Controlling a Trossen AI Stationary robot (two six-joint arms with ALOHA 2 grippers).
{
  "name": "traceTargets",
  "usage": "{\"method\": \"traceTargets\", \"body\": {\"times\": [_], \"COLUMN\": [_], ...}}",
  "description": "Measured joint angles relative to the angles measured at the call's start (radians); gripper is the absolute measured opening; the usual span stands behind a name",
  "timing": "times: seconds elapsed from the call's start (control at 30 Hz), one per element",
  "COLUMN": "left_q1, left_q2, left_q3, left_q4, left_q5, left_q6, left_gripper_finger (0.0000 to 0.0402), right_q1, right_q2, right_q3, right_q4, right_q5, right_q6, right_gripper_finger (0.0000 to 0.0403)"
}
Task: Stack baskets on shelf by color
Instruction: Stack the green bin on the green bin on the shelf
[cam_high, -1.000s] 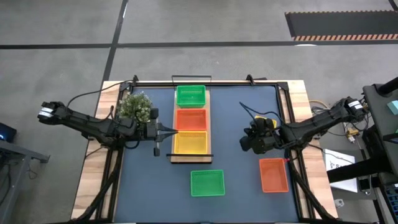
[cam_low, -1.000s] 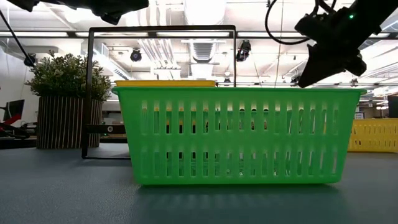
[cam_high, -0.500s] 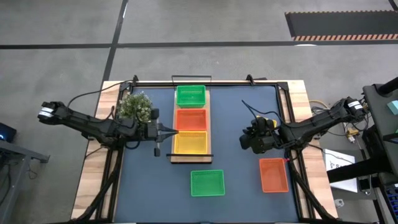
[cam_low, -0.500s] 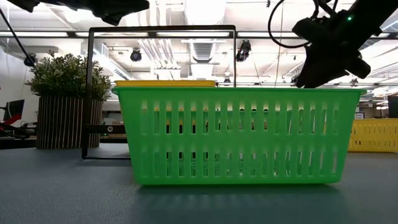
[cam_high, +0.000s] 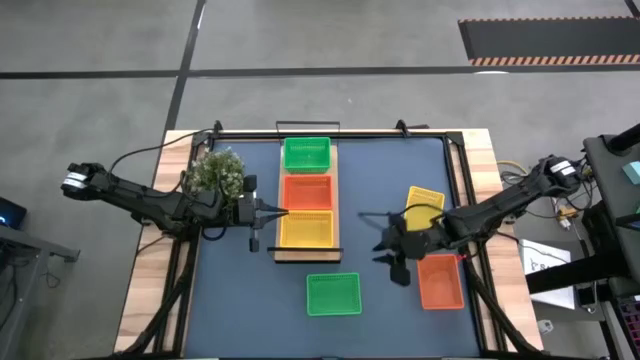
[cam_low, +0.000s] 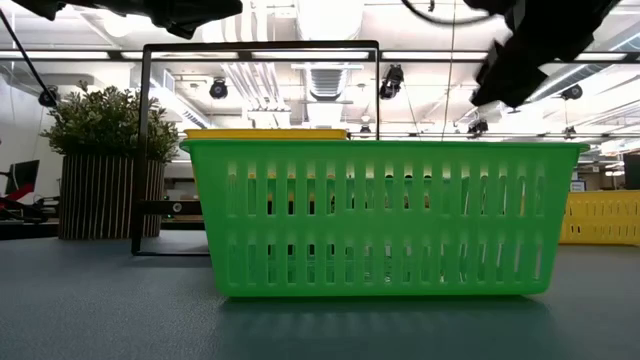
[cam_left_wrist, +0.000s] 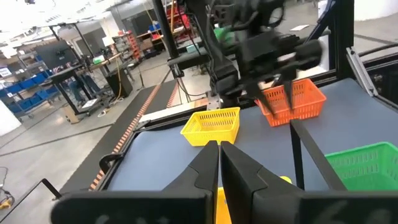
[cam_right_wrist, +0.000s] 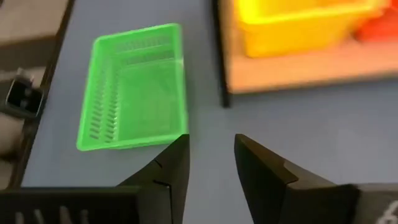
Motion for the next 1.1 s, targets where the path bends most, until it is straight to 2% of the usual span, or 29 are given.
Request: {"method": "traceTargets", "body": {"times": [0.2, 0.3, 0.4, 0.7, 0.9, 1.1], "left_q1": [0.000, 0.000, 0.000, 0.000, 0.000, -0.017], "left_q2": [0.000, -0.001, -0.001, -0.001, 0.001, 0.001], "left_q3": [0.000, 0.000, 0.000, 0.000, 0.000, -0.002], "left_q4": [0.004, 0.004, 0.007, 0.022, 0.020, -0.007], "left_q5": [0.000, 0.000, 0.000, 0.000, 0.001, 0.010], "left_q6": [0.001, 0.001, 0.001, -0.009, -0.043, -0.089], "left_gripper_finger": [0.0002, 0.0002, 0.0002, 0.0002, 0.0002, 0.0002], "right_q1": [0.045, 0.062, 0.087, 0.180, 0.195, 0.194], "right_q2": [0.205, 0.291, 0.370, 0.601, 0.737, 0.847], "right_q3": [0.160, 0.273, 0.399, 0.724, 0.870, 0.975], "right_q4": [-0.022, -0.089, -0.169, -0.327, -0.469, -0.574], "right_q5": [-0.016, -0.068, -0.106, -0.081, -0.081, -0.055], "right_q6": [-0.117, -0.141, -0.132, -0.070, 0.050, 0.065], "right_gripper_finger": [0.0097, 0.0092, 0.0087, 0.0075, 0.0108, 0.0146]}}
